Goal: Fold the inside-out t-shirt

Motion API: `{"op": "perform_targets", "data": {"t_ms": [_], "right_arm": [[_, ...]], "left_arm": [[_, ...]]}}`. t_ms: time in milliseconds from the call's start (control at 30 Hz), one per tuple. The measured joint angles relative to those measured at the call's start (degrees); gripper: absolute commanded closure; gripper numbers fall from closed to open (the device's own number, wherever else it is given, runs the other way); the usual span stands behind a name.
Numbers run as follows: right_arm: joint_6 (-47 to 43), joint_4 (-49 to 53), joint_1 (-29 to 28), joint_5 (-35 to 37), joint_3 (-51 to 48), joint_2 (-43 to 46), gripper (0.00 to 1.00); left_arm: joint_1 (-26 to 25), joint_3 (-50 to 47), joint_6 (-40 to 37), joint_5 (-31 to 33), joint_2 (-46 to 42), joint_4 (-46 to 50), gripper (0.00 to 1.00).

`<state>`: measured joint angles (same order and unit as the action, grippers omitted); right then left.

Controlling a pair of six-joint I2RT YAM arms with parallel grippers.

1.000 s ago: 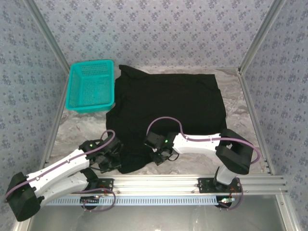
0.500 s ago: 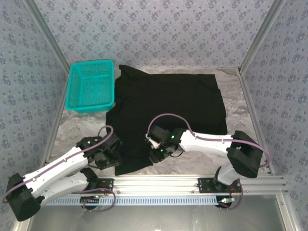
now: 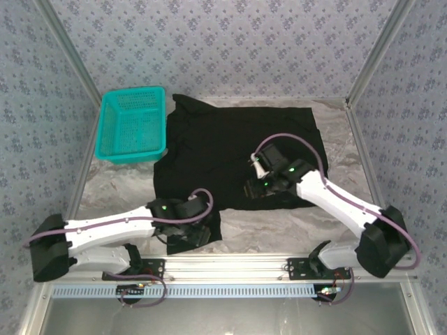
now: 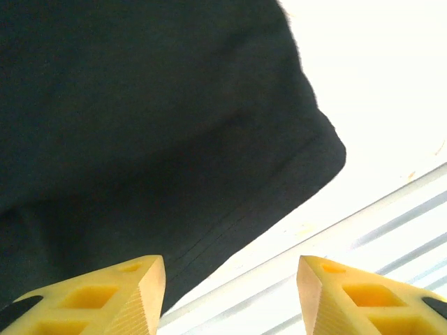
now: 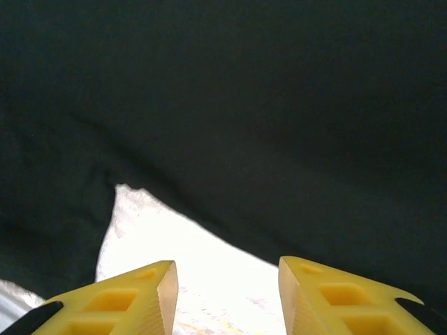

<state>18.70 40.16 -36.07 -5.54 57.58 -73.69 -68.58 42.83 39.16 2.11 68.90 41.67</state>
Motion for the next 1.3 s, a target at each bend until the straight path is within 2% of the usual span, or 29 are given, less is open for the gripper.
{"op": "perform_targets", "data": {"t_ms": [167,567,633,933,1133,1300], "right_arm": [[-0.48,1.03,5.09,-1.66,0.17,3.8,0.55],[-0.81,1.68,5.55,-4.81,-0.83,3.08,0.56],[-0.85,1.86,5.81,-4.81,-0.83,3.1,0.56],[-1.2,2.51,6.38,-4.79,-0.83,3.21,0.56],[-1.27,4.07,7.37,-4.31,-0.81,3.65,0.56],[-1.4,5.46,8.57,-3.23,-0.81,3.96,0.56]], "left_arm": [[-5.11,1.97,-5.79,2.34,7.98,-1.88,0.47],[-5.46,2.05,-11.72,3.52,15.72,-4.44,0.48],[-5.46,2.05,-12.02,3.5,16.81,-4.5,0.52],[-5.42,5.25,-13.25,0.92,20.94,-3.32,0.84],[-4.74,5.68,-13.92,-1.07,21.11,-3.39,0.99],[-1.16,5.55,-15.17,-1.7,20.65,-4.02,1.0]]}}
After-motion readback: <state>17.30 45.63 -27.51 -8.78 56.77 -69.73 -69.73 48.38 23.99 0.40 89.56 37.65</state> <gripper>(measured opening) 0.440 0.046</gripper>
